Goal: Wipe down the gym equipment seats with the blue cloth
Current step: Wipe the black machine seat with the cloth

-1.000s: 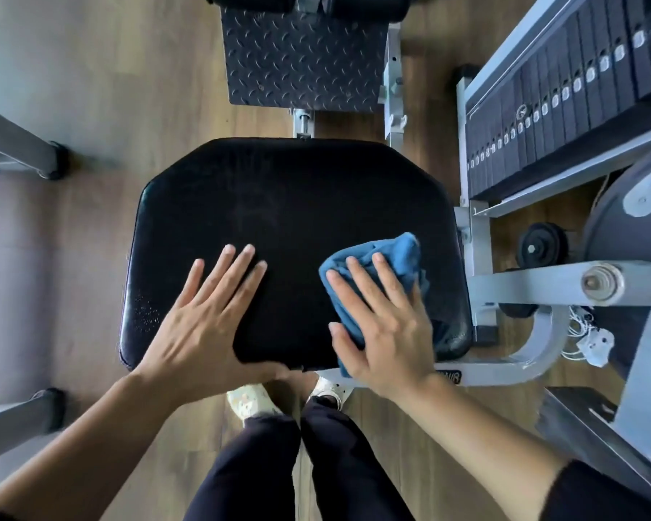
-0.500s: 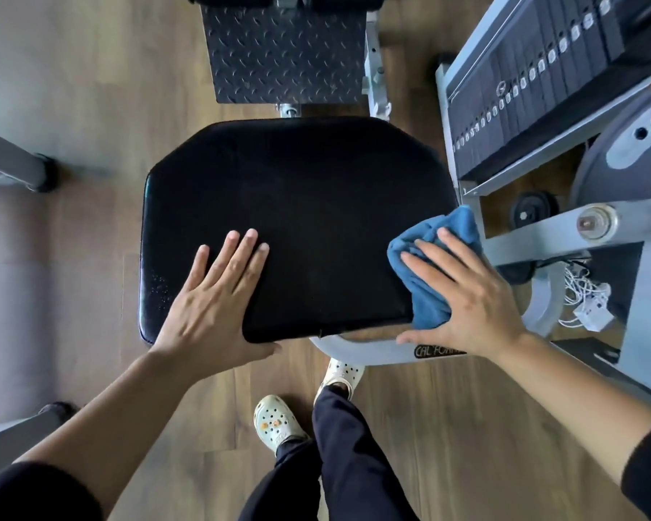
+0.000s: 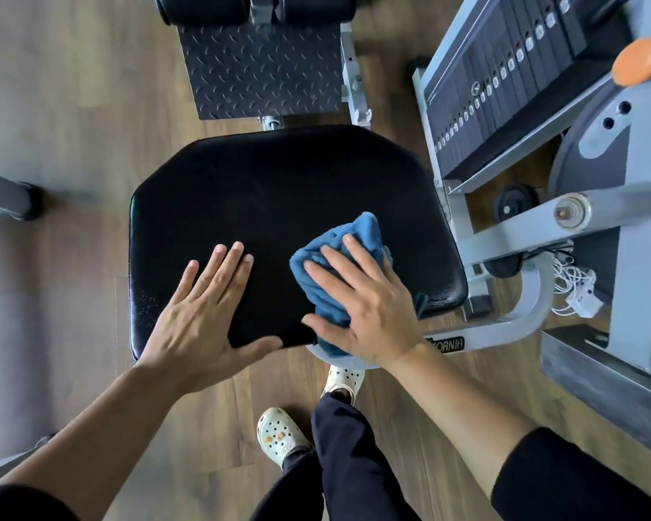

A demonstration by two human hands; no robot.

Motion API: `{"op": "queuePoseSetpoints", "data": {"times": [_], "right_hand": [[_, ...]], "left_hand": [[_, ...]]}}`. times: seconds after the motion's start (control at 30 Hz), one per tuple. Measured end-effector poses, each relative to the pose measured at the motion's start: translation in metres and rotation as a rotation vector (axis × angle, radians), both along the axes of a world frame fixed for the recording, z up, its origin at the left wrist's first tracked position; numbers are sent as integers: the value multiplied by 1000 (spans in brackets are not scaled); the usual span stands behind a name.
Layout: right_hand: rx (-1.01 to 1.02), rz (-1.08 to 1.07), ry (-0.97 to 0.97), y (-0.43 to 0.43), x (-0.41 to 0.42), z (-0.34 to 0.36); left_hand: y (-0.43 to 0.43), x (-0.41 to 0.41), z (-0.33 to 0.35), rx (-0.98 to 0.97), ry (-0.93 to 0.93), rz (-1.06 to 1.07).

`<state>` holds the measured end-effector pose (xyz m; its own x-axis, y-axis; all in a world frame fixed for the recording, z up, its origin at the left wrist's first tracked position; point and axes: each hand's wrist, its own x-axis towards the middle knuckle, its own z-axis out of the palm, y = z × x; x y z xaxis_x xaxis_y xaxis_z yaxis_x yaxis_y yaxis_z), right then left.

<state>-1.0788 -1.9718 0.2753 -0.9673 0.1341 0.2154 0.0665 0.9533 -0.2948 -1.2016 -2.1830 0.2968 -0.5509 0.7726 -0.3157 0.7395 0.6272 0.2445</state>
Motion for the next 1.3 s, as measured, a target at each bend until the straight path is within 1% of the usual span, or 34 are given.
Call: {"op": "queuePoseSetpoints", "data": {"times": [0.1,0.2,0.3,0.37,0.53,0.7,0.83,1.03,1.1,1.2,1.3], "right_hand": [[49,-220,33,24,14,-1],[85,-404,-31,42,19,-2],[105,-547,-120,49,-6,-3],[106,-586,-155,58,-34,-6],[75,-491,-172,98,-97,-17],[55,-346,-132,135,-126,-23],[87,-285,-92,130,-110,-21],[6,-169,-114,83,-21,1],[-1,-155,-130,74,-4,4],[4,-151,-136,78,-13,4],[32,-126,-171,89,-47,0]], "left_hand": [[7,-5,3,75,-22,68],[22,-15,-2,112,-19,156],[43,-26,-8,125,-12,212],[56,-31,-13,116,-1,229],[90,-45,-24,69,50,278],[96,-51,-31,45,113,300],[98,-51,-31,31,104,308],[98,-50,-27,9,93,324],[99,-50,-25,8,91,326],[101,-51,-24,10,87,331],[102,-52,-24,21,80,336]]}}
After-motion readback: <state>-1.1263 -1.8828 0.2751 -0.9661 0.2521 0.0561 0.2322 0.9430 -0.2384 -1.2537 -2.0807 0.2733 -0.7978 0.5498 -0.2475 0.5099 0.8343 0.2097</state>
